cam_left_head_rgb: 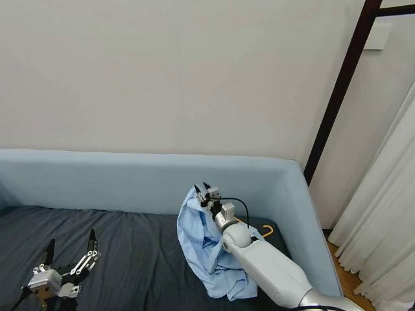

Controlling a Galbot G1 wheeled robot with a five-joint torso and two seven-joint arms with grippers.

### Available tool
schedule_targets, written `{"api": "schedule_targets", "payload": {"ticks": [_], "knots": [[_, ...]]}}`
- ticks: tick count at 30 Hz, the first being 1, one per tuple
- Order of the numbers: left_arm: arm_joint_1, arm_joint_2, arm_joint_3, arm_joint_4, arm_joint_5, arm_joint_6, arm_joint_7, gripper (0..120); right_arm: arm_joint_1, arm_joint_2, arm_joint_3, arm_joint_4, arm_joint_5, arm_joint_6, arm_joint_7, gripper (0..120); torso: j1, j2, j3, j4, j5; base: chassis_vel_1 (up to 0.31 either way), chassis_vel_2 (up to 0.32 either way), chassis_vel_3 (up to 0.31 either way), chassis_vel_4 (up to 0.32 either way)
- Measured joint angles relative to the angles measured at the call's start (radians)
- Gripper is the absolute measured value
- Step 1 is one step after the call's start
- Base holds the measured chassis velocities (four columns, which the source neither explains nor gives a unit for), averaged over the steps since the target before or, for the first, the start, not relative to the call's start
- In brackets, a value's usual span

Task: Pick up the clothes from the sofa and hang them on the clothes hanger.

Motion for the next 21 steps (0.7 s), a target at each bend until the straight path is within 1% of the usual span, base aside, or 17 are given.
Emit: {"api": "schedule_targets", "payload": {"ticks": [1,3,4,6,8,9,11,12,13,14,16,17,19,21], "knots": [[0.002,-0.002,0.005,-0.006,0.001,-0.001,0.0,100,0.002,-0.014,0.006,0.038,0.062,0.001,0.002,60,0.0,0.0,0.0,0.0,0.0,0.0,0.0,0.0,0.0],[0.004,-0.002,0.009,-0.012,0.002,-0.001,0.0,100,0.002,-0.041,0.011,0.09,0.128,-0.003,-0.001,68,0.0,0.0,0.0,0.0,0.0001,0.0,0.0,0.0,0.0],[0.004,-0.002,0.009,-0.012,0.002,-0.001,0.0,100,0.002,-0.041,0.011,0.09,0.128,-0.003,-0.001,68,0.0,0.0,0.0,0.0,0.0001,0.0,0.0,0.0,0.0],[0.005,-0.001,0.011,-0.015,0.003,-0.003,0.0,100,-0.007,-0.068,0.013,0.125,0.148,-0.004,-0.009,77,0.0,0.0,0.0,0.0,0.0001,0.0,0.0,0.0,0.0],[0.009,0.003,0.011,-0.016,0.003,-0.009,0.0,100,-0.037,-0.116,0.012,0.189,0.153,-0.032,0.026,87,0.0,0.0,0.0,0.0001,0.0002,0.0,0.0,0.0,0.0],[0.009,0.003,0.011,-0.016,0.003,-0.009,0.0,100,-0.037,-0.116,0.012,0.189,0.153,-0.032,0.026,87,0.0,0.0,0.0,0.0001,0.0002,0.0,0.0,0.0,0.0],[0.01,0.01,0.006,-0.013,0.003,-0.016,-0.001,100,-0.093,-0.187,-0.001,0.313,0.181,-0.119,0.136,96,0.0,0.0,0.0,-0.0001,0.0004,0.0,0.0,0.0,0.0],[0.01,0.012,0.005,-0.012,0.002,-0.016,-0.001,100,-0.12,-0.222,-0.01,0.378,0.2,-0.166,0.175,98,0.0,0.0,0.0,-0.0002,0.0004,0.0,0.0,0.0,0.0],[0.01,0.012,0.005,-0.012,0.002,-0.016,-0.001,100,-0.12,-0.222,-0.01,0.378,0.2,-0.166,0.175,98,0.0,0.0,0.0,-0.0002,0.0004,0.0,0.0,0.0,0.0],[0.009,0.013,0.005,-0.011,0.002,-0.016,-0.001,100,-0.134,-0.239,-0.014,0.41,0.207,-0.188,0.188,99,0.0,0.0,0.0,-0.0001,0.0004,0.0,0.0,0.0,0.0],[0.006,0.012,0.005,-0.01,0.001,-0.016,-0.002,100,-0.206,-0.34,-0.046,0.567,0.212,-0.313,0.211,100,0.0,0.0,0.0,-0.0003,0.0003,0.0,0.0,0.0,0.0],[0.006,0.012,0.005,-0.01,0.001,-0.016,-0.002,100,-0.206,-0.34,-0.046,0.567,0.212,-0.313,0.211,100,0.0,0.0,0.0,-0.0003,0.0003,0.0,0.0,0.0,0.0],[0.004,0.008,0.01,-0.008,0.005,-0.017,-0.002,100,-0.244,-0.38,-0.059,0.642,0.205,-0.391,0.217,100,0.0,0.0,0.0,-0.0004,0.0002,0.0,0.0,0.0,0.0],[0.002,0.004,0.013,-0.005,0.01,-0.016,-0.001,100,-0.267,-0.389,-0.067,0.68,0.199,-0.452,0.249,100,0.0,0.0,0.0,-0.0003,0.0002,0.0,0.0,0.0,0.0]]}}
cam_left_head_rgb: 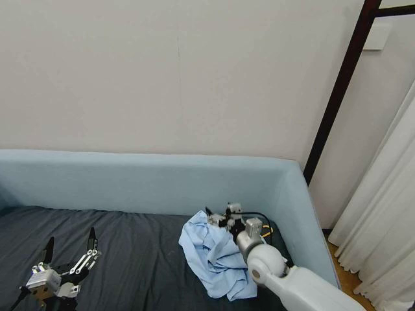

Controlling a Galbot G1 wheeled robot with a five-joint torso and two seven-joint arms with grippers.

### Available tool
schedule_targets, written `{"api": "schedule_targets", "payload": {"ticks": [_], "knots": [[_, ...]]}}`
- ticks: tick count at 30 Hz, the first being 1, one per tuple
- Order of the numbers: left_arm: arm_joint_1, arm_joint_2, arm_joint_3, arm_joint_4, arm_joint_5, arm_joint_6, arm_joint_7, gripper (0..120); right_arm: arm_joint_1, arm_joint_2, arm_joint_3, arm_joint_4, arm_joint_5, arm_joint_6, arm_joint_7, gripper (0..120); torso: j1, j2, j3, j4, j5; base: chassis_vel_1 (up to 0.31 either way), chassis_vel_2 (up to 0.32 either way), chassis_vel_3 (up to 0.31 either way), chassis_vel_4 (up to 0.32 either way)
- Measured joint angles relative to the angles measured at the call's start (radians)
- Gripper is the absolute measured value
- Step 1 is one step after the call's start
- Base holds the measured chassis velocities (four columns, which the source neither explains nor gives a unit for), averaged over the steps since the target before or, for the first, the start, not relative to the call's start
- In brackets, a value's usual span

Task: Pick up the clothes from the sofa and hang them on the clothes hanger.

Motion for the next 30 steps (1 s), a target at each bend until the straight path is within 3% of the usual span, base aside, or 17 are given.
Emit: {"api": "schedule_targets", "payload": {"ticks": [6,9,30], "knots": [[-0.003,-0.001,-0.004,0.002,0.003,0.003,0.0,100,-0.001,0.057,-0.058,-0.046,-0.045,-0.153,0.112,100,0.0,0.0,0.0,0.0006,-0.0001,0.0,0.0,0.0,0.0],[-0.003,0.001,-0.01,0.002,0.002,0.005,0.0,100,0.0,0.082,-0.077,-0.089,-0.078,-0.172,0.127,100,0.0,0.0,0.0,0.0005,-0.0001,0.0,0.0,0.0,0.0],[-0.005,-0.02,-0.016,0.002,0.007,0.012,-0.002,100,-0.105,0.296,-0.1,-0.362,-0.319,-0.087,0.286,100,0.0,0.0,0.0,0.0002,-0.0003,0.0,0.0,0.0,0.0]]}}
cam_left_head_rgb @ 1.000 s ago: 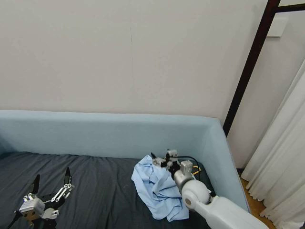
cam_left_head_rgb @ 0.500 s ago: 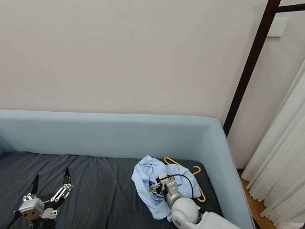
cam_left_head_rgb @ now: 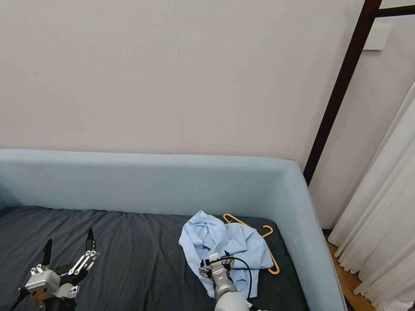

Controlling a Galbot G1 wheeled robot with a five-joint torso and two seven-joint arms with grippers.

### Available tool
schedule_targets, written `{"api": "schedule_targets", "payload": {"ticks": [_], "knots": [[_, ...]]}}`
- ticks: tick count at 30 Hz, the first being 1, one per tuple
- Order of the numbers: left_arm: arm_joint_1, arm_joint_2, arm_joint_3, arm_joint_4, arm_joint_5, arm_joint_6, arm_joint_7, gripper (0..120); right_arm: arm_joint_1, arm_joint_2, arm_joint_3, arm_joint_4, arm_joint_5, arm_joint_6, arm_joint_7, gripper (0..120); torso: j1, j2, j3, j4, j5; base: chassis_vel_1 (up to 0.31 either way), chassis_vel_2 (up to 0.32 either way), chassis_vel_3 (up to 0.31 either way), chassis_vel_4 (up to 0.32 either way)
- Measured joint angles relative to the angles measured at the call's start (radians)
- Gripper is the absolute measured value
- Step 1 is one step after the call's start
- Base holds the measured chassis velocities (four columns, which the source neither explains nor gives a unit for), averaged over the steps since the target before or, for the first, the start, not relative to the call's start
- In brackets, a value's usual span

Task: Pick up the clothes from the sofa and hang them on the clothes hanger.

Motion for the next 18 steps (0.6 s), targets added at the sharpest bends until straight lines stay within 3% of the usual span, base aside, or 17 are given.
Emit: {"api": "schedule_targets", "payload": {"ticks": [9,14,18], "knots": [[0.012,-0.001,-0.005,-0.012,0.004,-0.003,0.0,100,0.025,0.071,0.006,-0.087,-0.015,-0.024,-0.019,98,0.0,0.0,0.0,0.0001,0.0,0.0,0.0,0.0,0.0],[0.015,-0.002,-0.007,-0.015,0.004,-0.005,0.0,100,0.031,0.08,0.012,-0.105,-0.019,-0.036,-0.031,86,0.0,0.0,0.0,0.0001,0.0001,0.0,0.0,0.0,0.0],[0.015,-0.005,-0.005,-0.017,0.005,-0.005,-0.001,100,0.026,0.084,0.023,-0.114,-0.025,-0.039,-0.036,68,0.0,0.0,0.0,0.0,0.0001,0.0,0.0,0.0,0.0]]}}
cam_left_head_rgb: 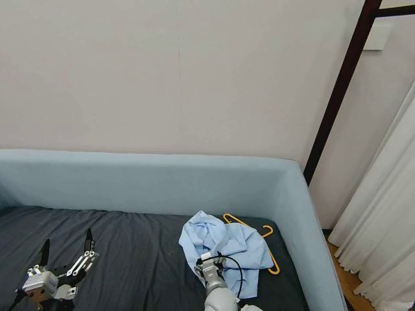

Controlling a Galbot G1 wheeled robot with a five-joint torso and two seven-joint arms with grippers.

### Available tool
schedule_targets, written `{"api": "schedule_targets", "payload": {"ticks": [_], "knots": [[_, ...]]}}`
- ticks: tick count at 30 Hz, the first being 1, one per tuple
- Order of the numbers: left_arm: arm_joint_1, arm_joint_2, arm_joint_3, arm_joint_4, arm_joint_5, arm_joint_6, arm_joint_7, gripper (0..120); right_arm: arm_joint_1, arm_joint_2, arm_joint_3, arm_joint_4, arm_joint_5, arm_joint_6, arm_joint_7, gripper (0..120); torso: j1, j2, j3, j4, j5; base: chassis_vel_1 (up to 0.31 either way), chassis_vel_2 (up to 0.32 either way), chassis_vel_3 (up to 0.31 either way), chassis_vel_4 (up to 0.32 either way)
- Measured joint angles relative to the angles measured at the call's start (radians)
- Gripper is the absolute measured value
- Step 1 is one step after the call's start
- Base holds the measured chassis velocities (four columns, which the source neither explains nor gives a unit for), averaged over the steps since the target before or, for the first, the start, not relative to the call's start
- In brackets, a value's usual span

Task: Pick up the clothes from the sofa and hang them on the clothes hanger.

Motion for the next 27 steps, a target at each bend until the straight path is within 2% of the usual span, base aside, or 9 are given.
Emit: {"api": "schedule_targets", "payload": {"ticks": [1,5,6,9,10,15,17,19,27], "knots": [[0.0,0.0,0.0,0.0,0.0,0.0,0.0,100,0.0,0.0,0.0,0.0,0.0,0.0,0.0,68,0.0,0.0,0.0,0.0,0.0,0.0,0.0,0.0,0.0],[0.0,-0.002,0.004,-0.001,0.005,0.0,0.0,100,-0.008,0.009,0.019,-0.02,-0.02,-0.003,0.002,50,0.0,0.0,0.0,0.0,0.0,0.0,0.0,0.0,0.0],[0.0,-0.002,0.004,-0.001,0.005,0.0,0.0,100,-0.008,0.009,0.019,-0.02,-0.02,-0.003,0.002,50,0.0,0.0,0.0,0.0,0.0,0.0,0.0,0.0,0.0],[0.002,-0.002,0.004,-0.004,0.005,0.0,0.0,100,-0.015,0.009,0.026,-0.021,-0.029,-0.009,0.006,35,0.0,0.0,0.0,0.0,0.0001,0.0,0.0,0.0,0.0],[0.002,-0.002,0.004,-0.004,0.005,0.0,0.0,100,-0.015,0.009,0.026,-0.021,-0.029,-0.009,0.006,35,0.0,0.0,0.0,0.0,0.0001,0.0,0.0,0.0,0.0],[0.003,-0.003,0.003,-0.007,0.006,-0.001,0.0,100,-0.028,0.006,0.028,-0.011,-0.037,-0.014,0.012,14,0.0,0.0,0.0,0.0,0.0,0.0,0.0,0.0,0.0],[0.003,-0.004,0.003,-0.008,0.006,-0.001,-0.001,100,-0.03,0.004,0.028,-0.007,-0.037,-0.014,0.014,12,0.0,0.0,0.0,0.0001,0.0001,0.0,0.0,0.0,0.0],[0.003,-0.004,0.004,-0.009,0.006,-0.001,-0.001,100,-0.037,-0.006,0.025,0.013,-0.038,-0.014,0.02,0,0.0,0.0,0.0,0.0001,0.0001,0.0,0.0,0.0,0.0],[-0.002,0.0,0.01,0.0,0.006,-0.001,-0.001,100,-0.026,-0.1,0.029,0.133,-0.045,0.027,0.029,0,0.0,0.0,0.0,0.0001,0.0002,0.0,0.0,0.0,0.0]]}}
